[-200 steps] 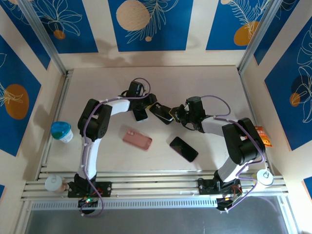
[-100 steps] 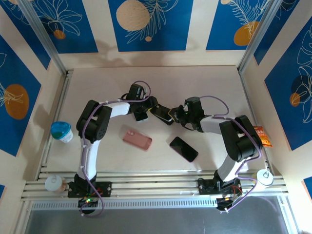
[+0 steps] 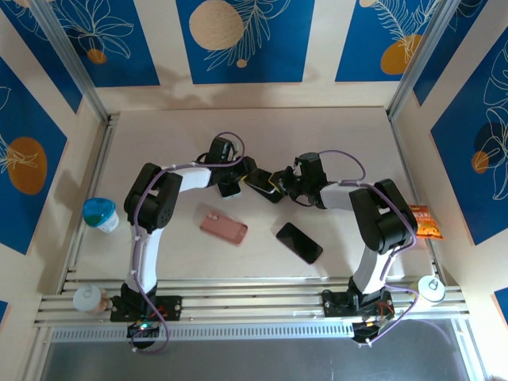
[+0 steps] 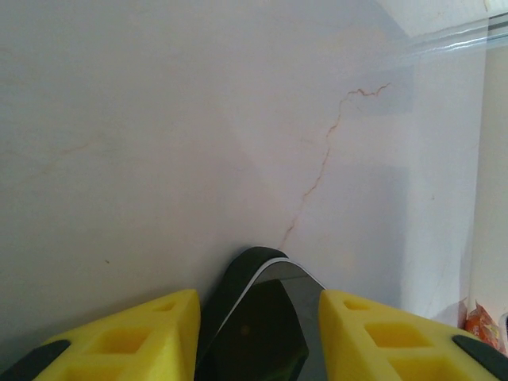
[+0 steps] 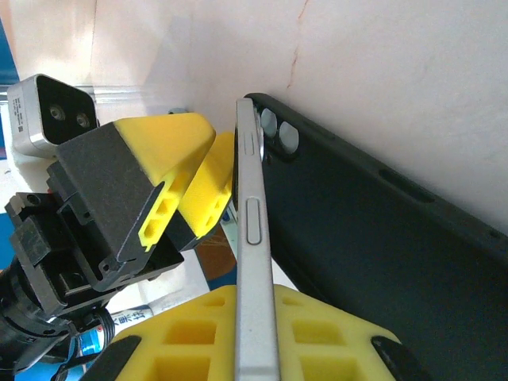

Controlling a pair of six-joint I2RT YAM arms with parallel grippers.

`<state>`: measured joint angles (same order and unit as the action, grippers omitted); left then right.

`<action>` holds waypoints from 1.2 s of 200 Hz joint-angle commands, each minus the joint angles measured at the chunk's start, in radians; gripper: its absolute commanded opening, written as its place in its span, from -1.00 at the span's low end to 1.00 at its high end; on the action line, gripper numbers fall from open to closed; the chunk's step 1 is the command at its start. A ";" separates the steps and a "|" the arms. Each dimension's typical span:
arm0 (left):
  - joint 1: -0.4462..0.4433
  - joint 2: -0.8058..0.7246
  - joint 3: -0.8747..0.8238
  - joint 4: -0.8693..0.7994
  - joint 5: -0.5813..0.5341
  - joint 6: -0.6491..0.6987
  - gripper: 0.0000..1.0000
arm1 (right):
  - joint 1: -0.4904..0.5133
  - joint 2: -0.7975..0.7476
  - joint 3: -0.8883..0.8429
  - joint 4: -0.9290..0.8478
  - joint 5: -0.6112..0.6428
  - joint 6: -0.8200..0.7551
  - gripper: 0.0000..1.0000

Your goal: Put the phone into the phone case

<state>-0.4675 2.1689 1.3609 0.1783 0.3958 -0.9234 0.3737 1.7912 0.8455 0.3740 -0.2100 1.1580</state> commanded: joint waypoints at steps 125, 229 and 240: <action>-0.023 -0.083 -0.146 0.041 0.029 -0.064 -0.12 | 0.001 0.046 0.001 -0.319 -0.003 0.040 -1.00; -0.049 -0.092 -0.179 0.093 0.033 -0.110 -0.13 | -0.012 0.097 0.042 -0.395 0.007 0.026 -0.88; -0.051 -0.092 -0.183 0.101 0.032 -0.116 -0.13 | -0.008 0.097 0.055 -0.419 0.020 0.010 -0.80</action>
<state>-0.4740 2.0930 1.2114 0.3222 0.3759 -1.0050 0.3511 1.8122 0.9150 0.2371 -0.2611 1.1843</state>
